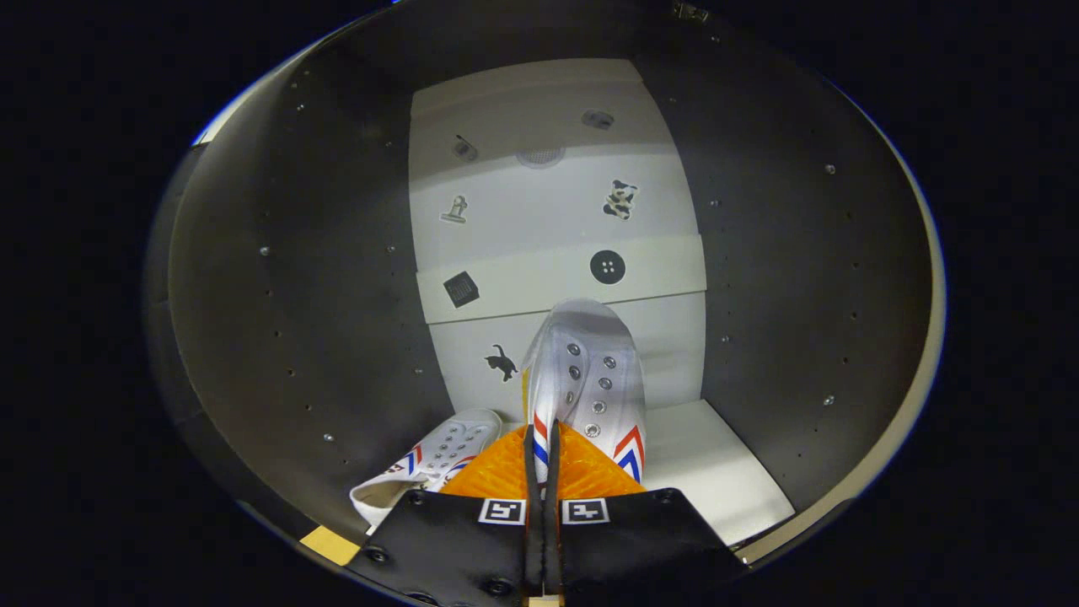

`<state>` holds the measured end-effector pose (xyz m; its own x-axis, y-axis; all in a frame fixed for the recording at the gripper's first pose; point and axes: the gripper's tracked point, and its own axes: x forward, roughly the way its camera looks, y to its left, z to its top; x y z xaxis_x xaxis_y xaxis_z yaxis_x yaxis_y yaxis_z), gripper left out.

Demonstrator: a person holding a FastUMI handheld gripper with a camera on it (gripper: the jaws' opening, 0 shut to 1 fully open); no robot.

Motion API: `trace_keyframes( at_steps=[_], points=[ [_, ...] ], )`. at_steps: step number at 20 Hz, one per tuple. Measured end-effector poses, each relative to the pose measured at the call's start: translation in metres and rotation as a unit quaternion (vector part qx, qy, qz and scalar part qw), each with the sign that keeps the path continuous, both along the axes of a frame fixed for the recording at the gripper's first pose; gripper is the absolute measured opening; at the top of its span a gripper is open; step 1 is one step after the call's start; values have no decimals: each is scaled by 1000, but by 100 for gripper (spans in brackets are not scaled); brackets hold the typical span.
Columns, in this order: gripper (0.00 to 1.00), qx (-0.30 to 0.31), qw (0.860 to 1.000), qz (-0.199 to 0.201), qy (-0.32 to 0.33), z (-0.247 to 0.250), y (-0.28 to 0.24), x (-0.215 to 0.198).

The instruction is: Open the shoe cabinet door, grab the shoes and put them into the shoe cabinet, then close the shoe cabinet door.

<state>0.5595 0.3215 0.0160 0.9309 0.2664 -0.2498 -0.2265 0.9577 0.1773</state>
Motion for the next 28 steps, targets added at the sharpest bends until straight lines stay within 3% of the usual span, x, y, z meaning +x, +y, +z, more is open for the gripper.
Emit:
trace_keyframes(
  at_steps=[7,8,11,14,21,28],
  points=[
    [2,-23,999,-22,32,-38,10,27],
    [7,-32,999,-24,34,-41,9,26],
    [53,-62,998,-17,0,-22,10,10],
    [99,-85,995,-15,-44,6,7,-32],
    [99,-101,987,-8,-126,62,-23,-174],
    [99,-95,987,-5,-133,68,-69,-293]
  ],
)
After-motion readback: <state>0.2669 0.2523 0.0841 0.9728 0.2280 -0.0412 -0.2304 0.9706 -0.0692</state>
